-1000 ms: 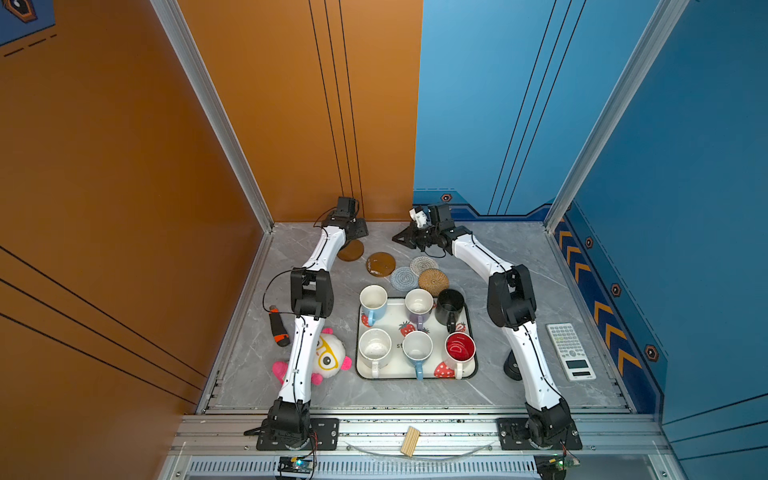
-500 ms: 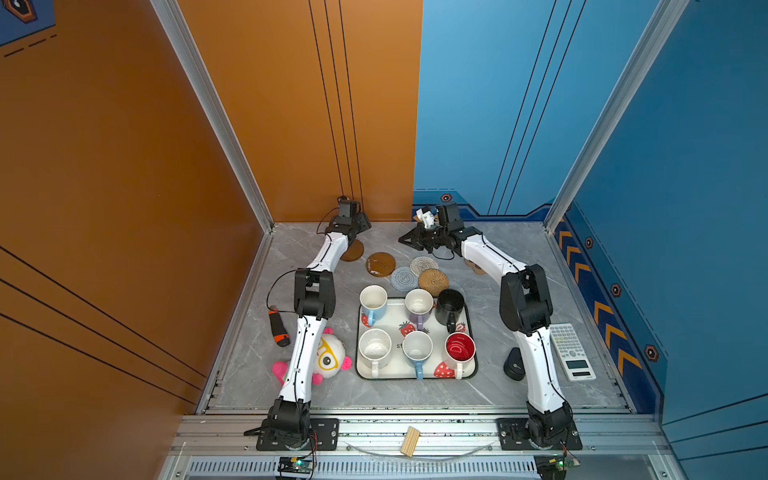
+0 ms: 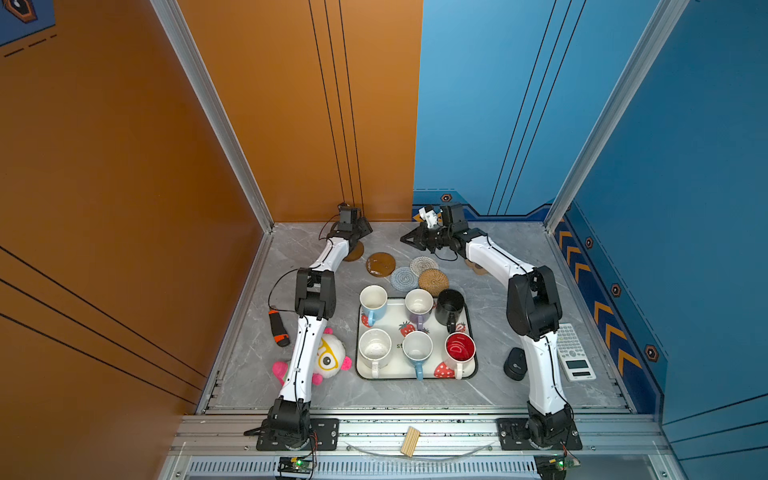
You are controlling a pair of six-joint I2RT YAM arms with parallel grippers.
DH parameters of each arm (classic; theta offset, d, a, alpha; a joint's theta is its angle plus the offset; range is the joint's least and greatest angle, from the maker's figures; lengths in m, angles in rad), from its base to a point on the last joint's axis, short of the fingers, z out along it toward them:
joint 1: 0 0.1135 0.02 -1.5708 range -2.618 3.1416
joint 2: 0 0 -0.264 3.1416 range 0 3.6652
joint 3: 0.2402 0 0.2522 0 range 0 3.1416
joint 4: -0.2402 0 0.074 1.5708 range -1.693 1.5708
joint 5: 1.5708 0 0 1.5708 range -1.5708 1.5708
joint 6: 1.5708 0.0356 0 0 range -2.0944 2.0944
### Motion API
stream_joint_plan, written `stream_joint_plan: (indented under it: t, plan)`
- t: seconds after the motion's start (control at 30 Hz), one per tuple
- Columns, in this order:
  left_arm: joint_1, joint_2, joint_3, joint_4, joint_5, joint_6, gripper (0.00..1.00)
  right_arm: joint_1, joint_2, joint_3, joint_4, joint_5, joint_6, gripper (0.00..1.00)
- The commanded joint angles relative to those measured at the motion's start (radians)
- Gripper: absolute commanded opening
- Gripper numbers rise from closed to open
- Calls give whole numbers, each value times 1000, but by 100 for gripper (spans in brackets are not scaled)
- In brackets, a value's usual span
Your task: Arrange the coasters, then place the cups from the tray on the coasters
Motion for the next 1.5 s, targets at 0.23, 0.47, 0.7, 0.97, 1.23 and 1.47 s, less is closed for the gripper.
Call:
stream_joint_plan:
  t: [0.23,0.47,0.7,0.97,1.23,1.47]
  plan:
    - [-10,-139,-171,-172,-23,136,67,-3,-107,-89,119,-5,31,0]
    - [-24,-220,-284,-198,-63,229,68,-3,-144,-162,145,-9,37,0]
    - [-45,-280,-343,-242,-109,302,68,0,-188,-189,155,-9,39,0]
    - [-48,-332,-396,-268,-168,349,69,5,-217,-217,162,-10,37,0]
    - [-63,-389,-392,-283,-211,384,71,14,-242,-233,166,-12,39,0]
    - [-94,-473,-413,-297,-243,399,72,21,-285,-263,181,-12,35,0]
